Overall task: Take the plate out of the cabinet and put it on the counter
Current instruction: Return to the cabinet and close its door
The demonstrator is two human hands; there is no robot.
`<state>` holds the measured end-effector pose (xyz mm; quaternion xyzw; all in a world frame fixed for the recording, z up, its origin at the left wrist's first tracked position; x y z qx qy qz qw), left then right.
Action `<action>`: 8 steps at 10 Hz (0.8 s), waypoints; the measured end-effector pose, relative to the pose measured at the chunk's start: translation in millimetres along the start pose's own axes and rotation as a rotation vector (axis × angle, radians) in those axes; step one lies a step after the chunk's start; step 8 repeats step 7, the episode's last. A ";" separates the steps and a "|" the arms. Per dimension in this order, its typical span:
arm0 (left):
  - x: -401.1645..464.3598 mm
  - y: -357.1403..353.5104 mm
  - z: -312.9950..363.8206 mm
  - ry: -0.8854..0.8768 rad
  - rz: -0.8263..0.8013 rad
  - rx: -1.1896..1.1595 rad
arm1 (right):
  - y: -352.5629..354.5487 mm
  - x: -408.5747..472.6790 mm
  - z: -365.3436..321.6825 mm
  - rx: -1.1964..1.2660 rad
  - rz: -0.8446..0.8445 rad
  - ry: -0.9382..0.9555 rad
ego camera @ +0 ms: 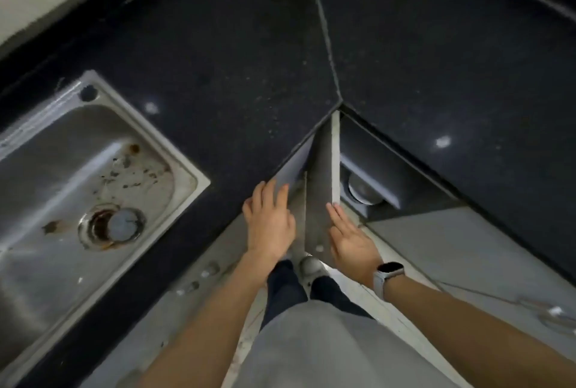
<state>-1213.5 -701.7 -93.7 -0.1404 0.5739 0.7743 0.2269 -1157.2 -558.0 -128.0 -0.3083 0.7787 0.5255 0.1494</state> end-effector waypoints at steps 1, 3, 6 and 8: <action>31.9 4.9 23.4 -0.075 -0.021 0.123 | -5.5 -12.8 32.9 0.088 -0.018 -0.223; 80.3 14.3 33.7 -0.024 -0.067 0.161 | 8.1 -15.1 73.4 0.126 0.045 -0.502; 87.3 6.3 29.7 0.049 -0.132 0.176 | 37.2 -10.9 133.2 0.134 0.125 -0.606; 88.4 4.4 29.3 0.063 -0.111 0.199 | 42.2 -7.1 141.3 0.169 0.124 -0.585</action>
Point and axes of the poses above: each hand's wrist, its own x-axis towards the middle knuckle, its own y-axis out of the back of the hand, z = x × y, the point moved 8 cm from there along x, towards the middle knuckle, and after that the axes turned 14 degrees about -z, right-handed, at the moved point
